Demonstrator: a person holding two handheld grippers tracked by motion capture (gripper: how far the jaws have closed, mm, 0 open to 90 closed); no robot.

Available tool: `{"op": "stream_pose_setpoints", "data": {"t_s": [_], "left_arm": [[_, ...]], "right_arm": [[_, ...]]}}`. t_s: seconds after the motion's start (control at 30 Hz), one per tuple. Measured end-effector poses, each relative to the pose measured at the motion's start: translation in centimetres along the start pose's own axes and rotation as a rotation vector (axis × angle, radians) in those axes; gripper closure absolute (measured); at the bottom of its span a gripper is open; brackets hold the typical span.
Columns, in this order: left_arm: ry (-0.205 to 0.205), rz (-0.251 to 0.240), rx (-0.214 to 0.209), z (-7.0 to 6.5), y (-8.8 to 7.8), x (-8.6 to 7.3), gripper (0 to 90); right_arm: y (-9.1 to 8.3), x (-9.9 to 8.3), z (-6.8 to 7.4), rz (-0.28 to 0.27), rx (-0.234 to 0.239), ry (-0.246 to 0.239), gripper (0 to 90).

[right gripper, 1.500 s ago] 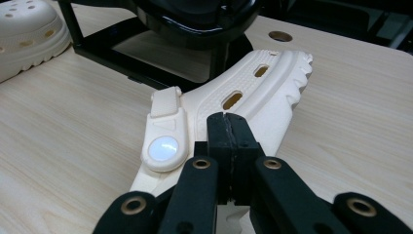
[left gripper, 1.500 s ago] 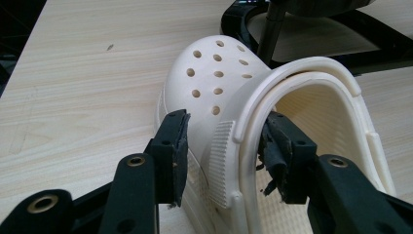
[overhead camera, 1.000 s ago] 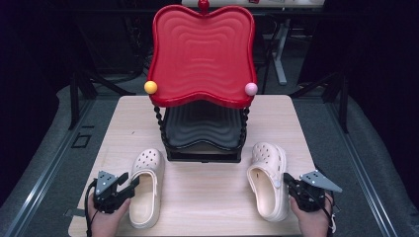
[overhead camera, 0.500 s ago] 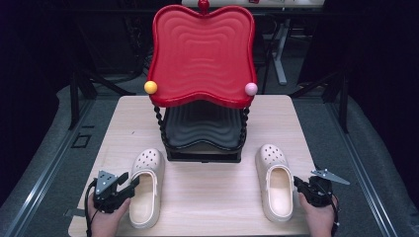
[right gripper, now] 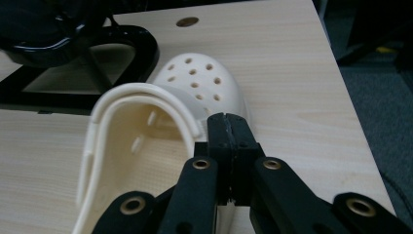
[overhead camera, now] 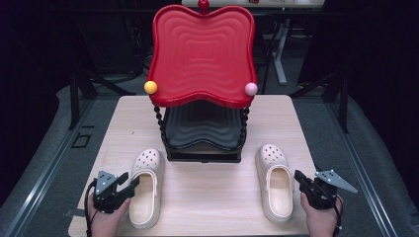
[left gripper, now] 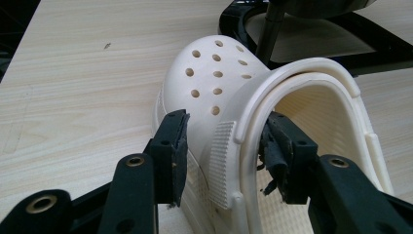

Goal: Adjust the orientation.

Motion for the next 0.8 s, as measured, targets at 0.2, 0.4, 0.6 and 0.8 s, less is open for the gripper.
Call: {"op": "stream_pose_setpoints", "data": {"t_s": [0.2,0.4,0.6,0.8], "left_arm": [[-0.001,-0.003,0.002,0.0,0.0,0.0,53.7],[0.000,0.001,-0.001,0.0,-0.1,0.0,53.7],[0.000,0.001,-0.001,0.0,-0.1,0.0,53.7],[-0.002,0.001,-0.002,0.0,-0.1,0.0,53.7]], "right_arm": [[0.3,0.2,1.0,-0.003,-0.026,-0.064,90.0],[0.4,0.1,1.1,0.011,-0.034,-0.054,78.4],[0.8,-0.9,1.4,0.076,-0.096,-0.163,65.1],[1.6,-1.4,0.9,0.127,-0.130,-0.175,74.8]]}}
Point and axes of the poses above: each handheld gripper's, and its own axes: y roughly forward along the jaws, x roughly out of its top, z roughly to its left, the point moved 10 cm from there along y, roughly forward along the jaws, and after that the axes turned 5 degrees about z, right-handed, at the moved point
